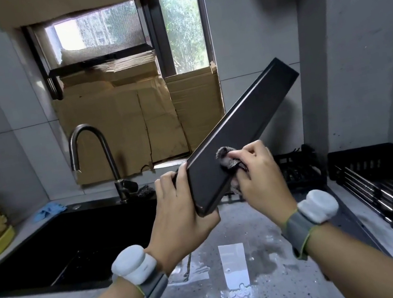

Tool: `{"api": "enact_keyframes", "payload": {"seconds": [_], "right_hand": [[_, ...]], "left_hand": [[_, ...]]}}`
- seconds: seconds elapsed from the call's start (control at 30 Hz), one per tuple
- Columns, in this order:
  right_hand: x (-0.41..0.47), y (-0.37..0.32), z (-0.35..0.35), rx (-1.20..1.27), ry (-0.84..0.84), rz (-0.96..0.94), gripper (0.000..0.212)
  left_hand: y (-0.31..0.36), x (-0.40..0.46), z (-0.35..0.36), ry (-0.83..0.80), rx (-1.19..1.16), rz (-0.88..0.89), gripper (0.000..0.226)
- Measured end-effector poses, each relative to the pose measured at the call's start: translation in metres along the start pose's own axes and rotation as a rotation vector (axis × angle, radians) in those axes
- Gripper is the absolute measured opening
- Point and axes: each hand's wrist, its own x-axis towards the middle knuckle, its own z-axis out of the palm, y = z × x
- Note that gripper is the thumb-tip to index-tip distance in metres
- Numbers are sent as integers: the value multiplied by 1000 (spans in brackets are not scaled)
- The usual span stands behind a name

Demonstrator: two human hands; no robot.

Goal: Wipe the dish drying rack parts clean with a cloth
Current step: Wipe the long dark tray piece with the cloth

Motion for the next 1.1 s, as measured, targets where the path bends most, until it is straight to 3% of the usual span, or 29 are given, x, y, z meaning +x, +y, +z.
{"api": "enact_keyframes", "payload": {"seconds": [0.13, 0.2, 0.3, 0.4, 0.47, 0.7, 0.8, 0.87, 0.97, 1.1], "right_hand": [[-25, -21, 0, 137, -243, -204, 41], [-24, -18, -6, 157, -265, -250, 43], [-11, 1, -13, 301, -128, 90, 39], [-9, 10, -12, 405, -145, 332, 17], [-12, 4, -9, 478, -164, 402, 9], [-11, -10, -1, 474, -92, 445, 18], [-10, -4, -3, 581, -121, 479, 23], [-8, 1, -3, 703, -136, 527, 29], [-2, 3, -7, 683, -152, 488, 33], [1, 6, -9, 621, -171, 437, 33]], "left_hand": [[-4, -1, 6, 20, -4, -23, 101], [-7, -6, 8, 20, -3, -42, 100], [-9, -9, 7, 27, -57, -88, 99], [-4, -9, 9, 43, -123, -135, 101], [0, -10, 11, 43, -151, -148, 102], [7, -19, 19, 7, -175, -159, 106], [11, -18, 14, -31, -271, -200, 88], [12, -12, 10, -12, -353, -269, 65], [13, -1, 5, 13, -451, -381, 35], [22, 4, 4, 27, -618, -551, 24]]}}
